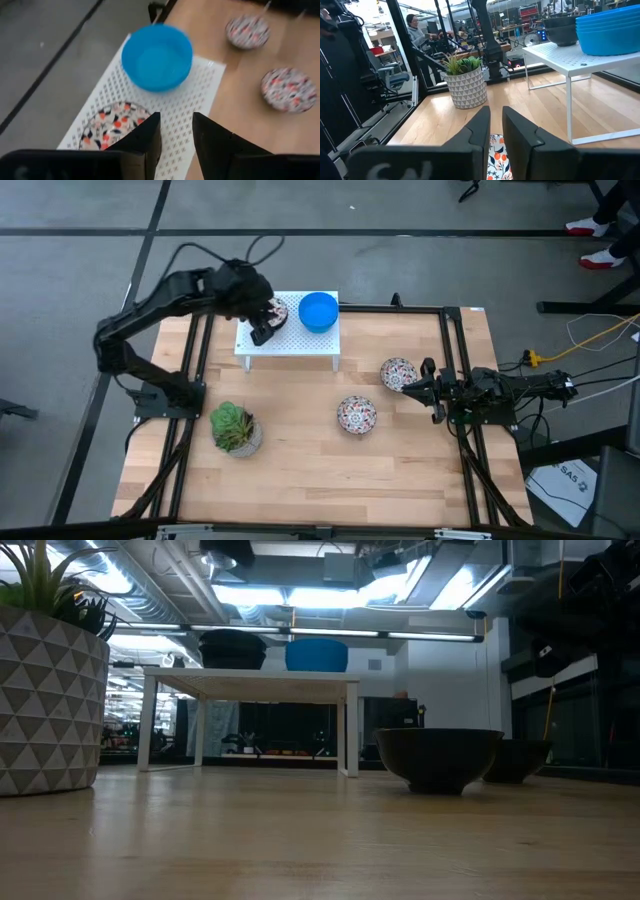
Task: Pick & Place Mini bowls
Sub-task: Stack the white patterned bowl on the white patterned bowl on the shelf
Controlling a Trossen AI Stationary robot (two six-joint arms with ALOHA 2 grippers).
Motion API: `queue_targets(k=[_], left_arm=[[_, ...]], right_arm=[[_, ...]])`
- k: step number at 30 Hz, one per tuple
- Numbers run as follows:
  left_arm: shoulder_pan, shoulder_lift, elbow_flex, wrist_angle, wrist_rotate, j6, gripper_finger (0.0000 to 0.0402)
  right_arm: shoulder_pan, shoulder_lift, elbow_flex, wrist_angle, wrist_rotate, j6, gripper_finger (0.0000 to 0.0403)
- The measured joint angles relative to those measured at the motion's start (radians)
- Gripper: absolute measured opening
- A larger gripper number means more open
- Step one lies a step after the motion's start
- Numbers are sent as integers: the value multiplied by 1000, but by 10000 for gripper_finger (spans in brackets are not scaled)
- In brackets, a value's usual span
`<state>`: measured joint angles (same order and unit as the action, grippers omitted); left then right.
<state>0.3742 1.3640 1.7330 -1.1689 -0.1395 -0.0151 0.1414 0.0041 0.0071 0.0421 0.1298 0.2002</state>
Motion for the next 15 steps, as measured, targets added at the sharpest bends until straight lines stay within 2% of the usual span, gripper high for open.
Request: queue_targets(k=[11, 15], left_arm=[[-148, -66, 0, 19, 1, -102, 100], [-217, -65, 0, 13, 1, -102, 96]], right_arm=[[0, 0, 0, 11, 0, 4, 52], [0, 0, 0, 71, -15, 166, 52]])
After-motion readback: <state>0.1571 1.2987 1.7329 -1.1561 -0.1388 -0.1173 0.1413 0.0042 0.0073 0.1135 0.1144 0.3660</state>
